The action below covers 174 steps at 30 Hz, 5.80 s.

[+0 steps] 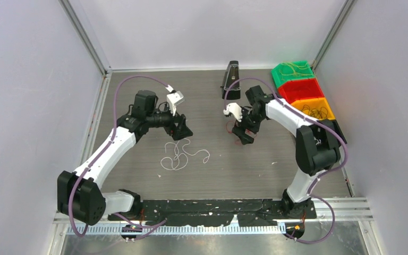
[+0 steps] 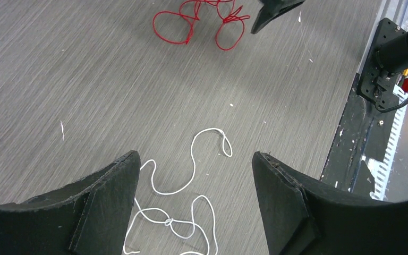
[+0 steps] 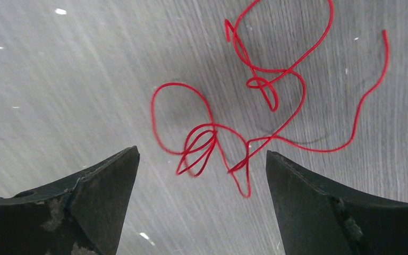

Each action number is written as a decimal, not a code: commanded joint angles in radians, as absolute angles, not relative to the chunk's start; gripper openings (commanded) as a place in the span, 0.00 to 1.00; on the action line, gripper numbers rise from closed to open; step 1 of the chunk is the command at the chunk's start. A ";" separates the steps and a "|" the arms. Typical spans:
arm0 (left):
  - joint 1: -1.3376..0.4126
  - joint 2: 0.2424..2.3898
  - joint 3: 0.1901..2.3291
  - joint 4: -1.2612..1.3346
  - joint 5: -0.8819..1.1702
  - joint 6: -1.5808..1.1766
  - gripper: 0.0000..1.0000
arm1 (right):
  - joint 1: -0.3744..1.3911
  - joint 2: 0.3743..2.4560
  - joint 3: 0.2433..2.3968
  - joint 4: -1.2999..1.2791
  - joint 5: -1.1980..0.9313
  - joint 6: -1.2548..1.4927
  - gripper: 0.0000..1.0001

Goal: Untangle the cables

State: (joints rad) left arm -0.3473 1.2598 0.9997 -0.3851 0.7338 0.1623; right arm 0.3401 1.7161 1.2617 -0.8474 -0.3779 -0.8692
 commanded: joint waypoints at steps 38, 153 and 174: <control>-0.344 1.286 1.050 -0.340 0.742 0.094 0.76 | -0.245 2.055 2.207 -1.193 -0.241 -1.277 0.06; 0.061 1.392 0.730 -0.087 0.850 -0.376 0.02 | 0.844 1.958 1.466 -0.418 -0.516 -0.220 0.06; -0.133 1.303 0.878 -0.067 1.031 -0.379 0.67 | 0.474 1.531 1.459 -0.525 -0.841 -0.205 0.06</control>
State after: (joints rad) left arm -0.0956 1.3228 0.7982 -0.1234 0.9745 -0.3584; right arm 0.5064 1.6264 1.4155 -0.5171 -0.7399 -0.2653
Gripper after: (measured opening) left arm 0.529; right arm 0.070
